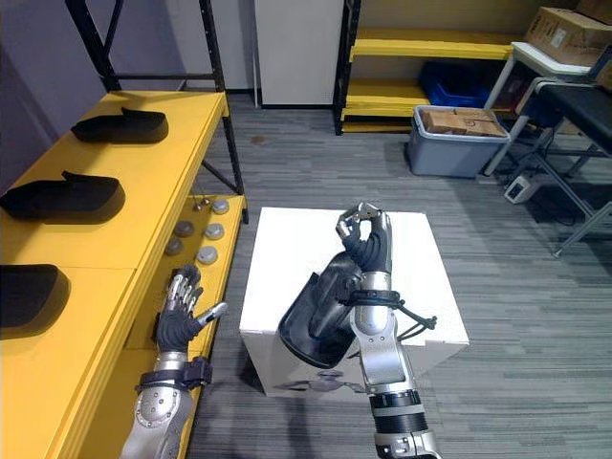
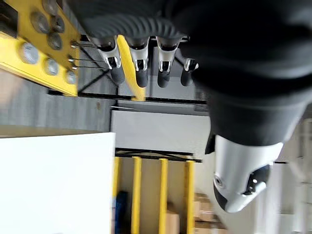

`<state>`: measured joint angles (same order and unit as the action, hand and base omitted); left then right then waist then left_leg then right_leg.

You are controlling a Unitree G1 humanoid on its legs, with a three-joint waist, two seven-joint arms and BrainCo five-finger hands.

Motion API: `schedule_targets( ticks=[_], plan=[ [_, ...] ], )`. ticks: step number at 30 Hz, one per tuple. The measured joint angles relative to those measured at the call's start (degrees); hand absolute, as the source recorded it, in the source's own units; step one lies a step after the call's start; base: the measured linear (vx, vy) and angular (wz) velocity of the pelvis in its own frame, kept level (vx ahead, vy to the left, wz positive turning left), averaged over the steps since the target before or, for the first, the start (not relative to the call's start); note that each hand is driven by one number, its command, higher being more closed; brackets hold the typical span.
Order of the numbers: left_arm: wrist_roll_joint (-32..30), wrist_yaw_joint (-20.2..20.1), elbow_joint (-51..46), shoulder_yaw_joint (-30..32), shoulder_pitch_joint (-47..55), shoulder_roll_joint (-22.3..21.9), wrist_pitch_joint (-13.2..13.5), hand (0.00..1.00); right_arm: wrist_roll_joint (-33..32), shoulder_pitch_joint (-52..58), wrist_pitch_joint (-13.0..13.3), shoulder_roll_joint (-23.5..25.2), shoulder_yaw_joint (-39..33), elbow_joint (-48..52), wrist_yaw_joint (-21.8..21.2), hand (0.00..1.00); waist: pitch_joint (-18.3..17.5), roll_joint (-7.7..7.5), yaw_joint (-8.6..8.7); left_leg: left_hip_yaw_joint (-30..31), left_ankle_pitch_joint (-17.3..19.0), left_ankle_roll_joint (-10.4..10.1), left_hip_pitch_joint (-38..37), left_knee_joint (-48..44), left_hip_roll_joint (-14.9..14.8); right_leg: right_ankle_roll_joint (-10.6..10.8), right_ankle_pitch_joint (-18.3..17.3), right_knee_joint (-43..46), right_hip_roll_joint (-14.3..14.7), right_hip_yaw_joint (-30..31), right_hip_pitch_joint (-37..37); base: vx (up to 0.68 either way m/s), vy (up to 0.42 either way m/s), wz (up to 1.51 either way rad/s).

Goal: Walk over and take plastic housings, then place them on the shelf

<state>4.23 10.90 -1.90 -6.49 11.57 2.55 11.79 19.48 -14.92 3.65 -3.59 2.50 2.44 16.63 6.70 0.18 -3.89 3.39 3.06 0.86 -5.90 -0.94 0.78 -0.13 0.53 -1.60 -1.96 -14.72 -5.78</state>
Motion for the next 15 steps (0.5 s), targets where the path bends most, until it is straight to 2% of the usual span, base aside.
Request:
schedule_targets(
  ticks=[5, 10, 15],
  plan=[
    [0.0, 0.0, 7.0, 1.5, 2.0, -1.2, -1.5, 0.0, -0.9, 5.8, 0.2, 1.1, -0.1, 1.8, -0.6, 0.0, -0.1, -0.05, 0.07, -0.2, 0.0, 0.0, -0.2, 0.6, -0.1, 0.0, 0.1, -0.5, 0.1, 0.2, 0.0, 0.0, 0.001, -0.02],
    [-1.9, -0.4, 19.0, 4.9, 3.0, -2.5, -3.3, 0.0, -0.9, 13.4, -0.3, 3.8, -0.3, 1.8, -1.7, 0.0, -0.4, -0.04, 0.11, -0.3, 0.0, 0.0, 0.0, 0.7, -0.2, -0.1, 0.2, -1.3, 0.4, 0.3, -0.1, 0.01, -0.001, -0.01],
    [-3.4, -1.4, 29.5, 6.1, 3.0, -1.9, -4.9, 0.0, -0.1, 18.1, -0.8, 4.6, -0.7, 0.5, -2.0, 0.0, -0.5, -0.06, 0.11, -0.4, 0.1, -0.2, -0.2, 1.1, -0.6, -0.3, 0.4, -1.4, 0.8, 0.4, -0.1, 0.0, 0.0, 0.0]
  ],
)
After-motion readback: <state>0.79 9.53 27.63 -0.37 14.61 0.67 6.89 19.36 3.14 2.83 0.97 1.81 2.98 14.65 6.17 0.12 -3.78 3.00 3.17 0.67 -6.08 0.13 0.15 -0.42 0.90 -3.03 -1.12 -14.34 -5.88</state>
